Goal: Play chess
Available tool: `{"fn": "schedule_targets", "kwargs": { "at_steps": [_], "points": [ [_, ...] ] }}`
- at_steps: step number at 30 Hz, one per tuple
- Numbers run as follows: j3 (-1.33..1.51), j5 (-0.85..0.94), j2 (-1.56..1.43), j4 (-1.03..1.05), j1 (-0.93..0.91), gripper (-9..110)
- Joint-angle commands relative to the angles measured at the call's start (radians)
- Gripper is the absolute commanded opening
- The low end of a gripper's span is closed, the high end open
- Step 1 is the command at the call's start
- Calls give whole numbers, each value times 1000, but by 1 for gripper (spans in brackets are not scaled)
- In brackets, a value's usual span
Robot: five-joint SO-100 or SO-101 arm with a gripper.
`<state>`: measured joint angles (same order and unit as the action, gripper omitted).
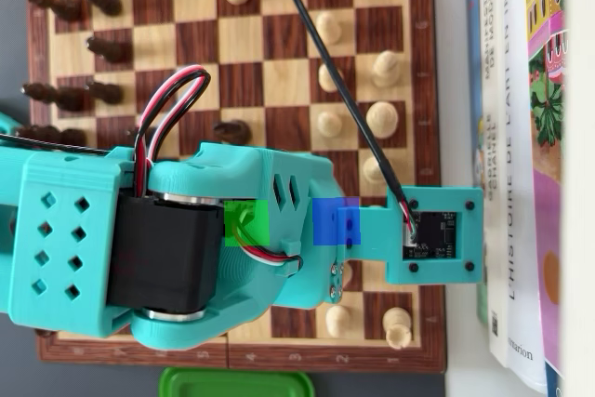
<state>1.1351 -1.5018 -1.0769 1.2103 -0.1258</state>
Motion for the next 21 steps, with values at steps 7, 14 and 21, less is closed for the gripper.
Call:
{"fn": "schedule_targets", "kwargs": {
  "at_steps": [7,14,21],
  "points": [
    [-48,-3,-9,-8,3,11],
    [-48,2,-5,-8,3,10],
    [-48,-2,-3,-8,2,6]
  ]
}}
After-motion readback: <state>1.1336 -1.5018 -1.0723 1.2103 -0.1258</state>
